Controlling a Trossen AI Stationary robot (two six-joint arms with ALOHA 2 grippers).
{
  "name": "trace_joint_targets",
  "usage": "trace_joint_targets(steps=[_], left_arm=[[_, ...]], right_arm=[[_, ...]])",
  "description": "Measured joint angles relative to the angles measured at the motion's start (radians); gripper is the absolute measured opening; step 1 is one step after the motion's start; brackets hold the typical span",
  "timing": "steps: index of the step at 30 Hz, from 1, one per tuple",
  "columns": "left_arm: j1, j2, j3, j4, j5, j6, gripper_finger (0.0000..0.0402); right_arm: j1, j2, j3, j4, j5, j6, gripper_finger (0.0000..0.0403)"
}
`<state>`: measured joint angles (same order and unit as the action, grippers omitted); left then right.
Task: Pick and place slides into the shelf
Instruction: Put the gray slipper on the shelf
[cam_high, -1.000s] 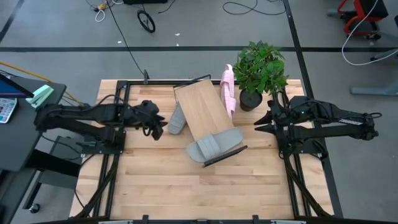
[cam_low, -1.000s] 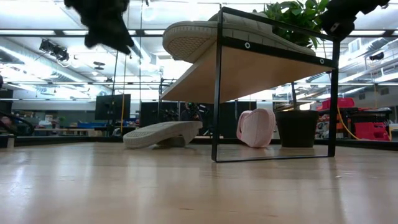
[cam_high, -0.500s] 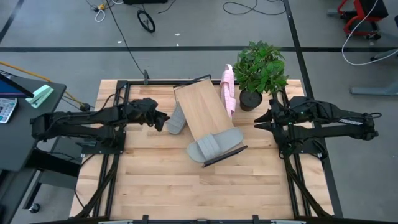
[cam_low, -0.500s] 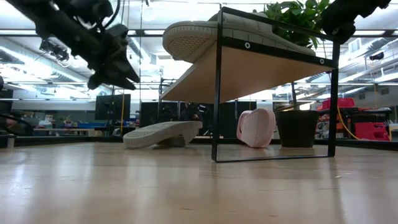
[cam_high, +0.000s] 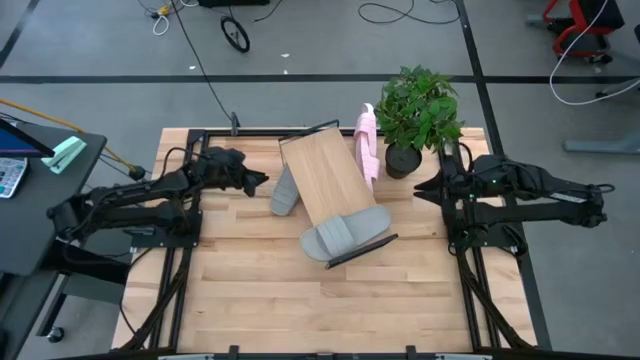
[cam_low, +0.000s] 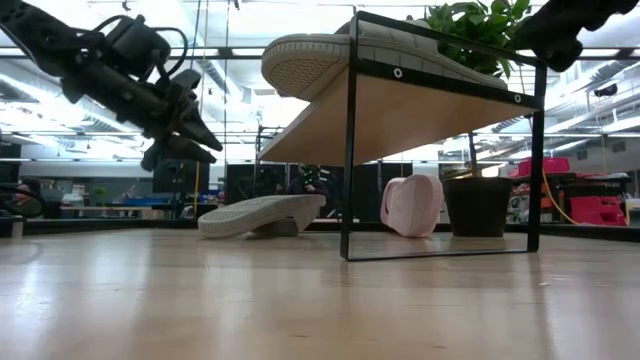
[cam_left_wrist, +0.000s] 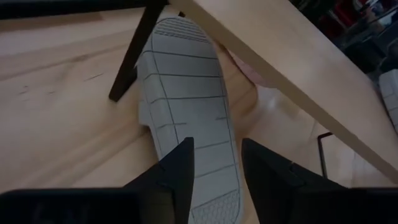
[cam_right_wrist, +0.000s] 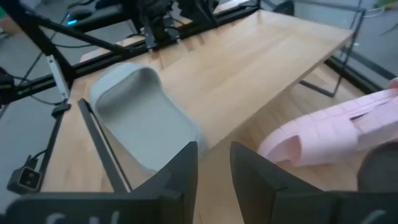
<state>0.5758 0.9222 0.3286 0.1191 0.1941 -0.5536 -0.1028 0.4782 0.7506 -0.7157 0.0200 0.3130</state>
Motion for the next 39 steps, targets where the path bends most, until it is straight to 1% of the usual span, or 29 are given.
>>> trace_joint_targets(steps=[4, 7, 11, 15, 19, 22, 26, 31, 33, 37, 39], left_arm=[[0.029, 0.000, -0.029, 0.033, 0.050, -0.014, 0.0146], [0.030, 0.000, -0.036, 0.066, 0.056, -0.009, 0.0146], [0.026, 0.002, -0.037, 0.100, 0.058, 0.051, 0.0140], [0.026, 0.049, -0.037, 0.099, 0.062, 0.094, 0.0139], [0.026, 0.149, -0.037, 0.123, 0.092, 0.072, 0.0150], [0.027, 0.245, -0.037, 0.208, 0.124, 0.033, 0.0165], [0.027, 0.360, -0.037, 0.309, 0.125, -0.016, 0.0194], [0.042, 0.455, -0.036, 0.404, 0.117, -0.020, 0.0236], [0.047, 0.490, -0.032, 0.409, 0.117, -0.031, 0.0249], [0.049, 0.554, -0.020, 0.416, 0.126, -0.038, 0.0269], [0.049, 0.579, -0.017, 0.450, 0.144, -0.043, 0.0274]], right_arm=[[0.000, -0.027, 0.000, -0.002, 0.028, 0.000, 0.0098], [0.000, -0.042, 0.000, -0.004, 0.035, 0.001, 0.0098], [0.000, -0.050, 0.000, -0.006, 0.037, 0.003, 0.0098], [0.000, -0.049, 0.000, -0.022, 0.037, 0.009, 0.0098], [0.000, -0.049, 0.000, -0.021, 0.037, 0.027, 0.0097], [0.000, -0.049, 0.000, -0.021, 0.036, 0.033, 0.0098], [0.000, -0.049, 0.000, -0.021, 0.031, 0.055, 0.0098], [0.000, -0.049, 0.000, -0.021, 0.025, 0.064, 0.0098], [0.000, -0.049, 0.000, -0.021, 0.025, 0.064, 0.0098], [0.000, -0.049, 0.000, -0.020, 0.024, 0.071, 0.0098], [0.000, -0.049, 0.000, -0.020, 0.024, 0.077, 0.0098]])
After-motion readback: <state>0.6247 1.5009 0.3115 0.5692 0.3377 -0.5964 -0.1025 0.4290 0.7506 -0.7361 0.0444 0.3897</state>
